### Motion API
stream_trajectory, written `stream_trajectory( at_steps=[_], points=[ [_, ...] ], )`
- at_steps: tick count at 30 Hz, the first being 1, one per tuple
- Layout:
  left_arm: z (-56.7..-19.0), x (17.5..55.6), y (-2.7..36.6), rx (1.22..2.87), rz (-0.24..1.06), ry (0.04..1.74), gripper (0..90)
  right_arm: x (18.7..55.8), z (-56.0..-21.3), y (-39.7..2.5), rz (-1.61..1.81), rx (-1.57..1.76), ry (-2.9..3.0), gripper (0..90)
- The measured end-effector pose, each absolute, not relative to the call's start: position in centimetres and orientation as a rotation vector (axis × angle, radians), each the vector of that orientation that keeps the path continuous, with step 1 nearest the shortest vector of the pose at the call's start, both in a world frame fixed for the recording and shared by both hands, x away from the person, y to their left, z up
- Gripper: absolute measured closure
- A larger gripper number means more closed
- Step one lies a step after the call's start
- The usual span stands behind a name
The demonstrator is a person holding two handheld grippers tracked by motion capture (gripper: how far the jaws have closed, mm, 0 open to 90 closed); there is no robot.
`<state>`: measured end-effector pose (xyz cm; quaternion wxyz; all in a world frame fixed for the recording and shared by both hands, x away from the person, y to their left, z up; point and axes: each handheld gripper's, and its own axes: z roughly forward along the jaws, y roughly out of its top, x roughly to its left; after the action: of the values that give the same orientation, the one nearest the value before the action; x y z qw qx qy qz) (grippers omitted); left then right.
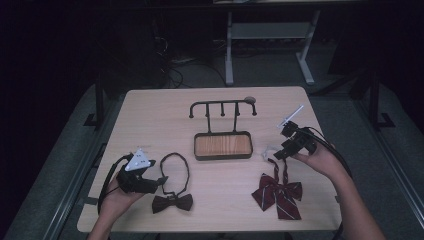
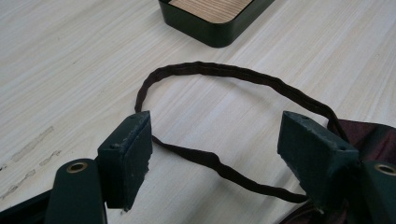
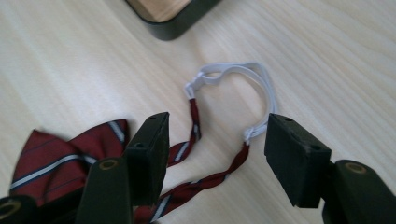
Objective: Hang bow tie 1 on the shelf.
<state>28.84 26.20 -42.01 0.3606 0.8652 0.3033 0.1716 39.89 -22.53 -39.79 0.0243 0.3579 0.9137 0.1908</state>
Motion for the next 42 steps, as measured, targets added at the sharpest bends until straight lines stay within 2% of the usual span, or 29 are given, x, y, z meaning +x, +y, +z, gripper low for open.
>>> stream_trajectory(
  at_steps=[13,24,31,42],
  points=[
    [-42.0,28.9,26.2,2.231,0.442,0.784,26.8,41.5,-41.5,-22.7,0.453,1.202,2.830,49.2],
    [-42.0,28.9,26.2,2.231,0.441,0.788,26.9,42.0,-42.4,-22.7,0.365,1.230,2.846,58.7],
    [-42.0,28.9,26.2,2.229,0.442,0.788,26.9,42.1,-43.0,-22.4,0.306,1.223,2.862,60.0],
    [-42.0,28.9,26.2,2.231,0.439,0.786,27.0,42.0,-43.7,-21.8,0.221,1.203,2.862,69.2]
  ],
)
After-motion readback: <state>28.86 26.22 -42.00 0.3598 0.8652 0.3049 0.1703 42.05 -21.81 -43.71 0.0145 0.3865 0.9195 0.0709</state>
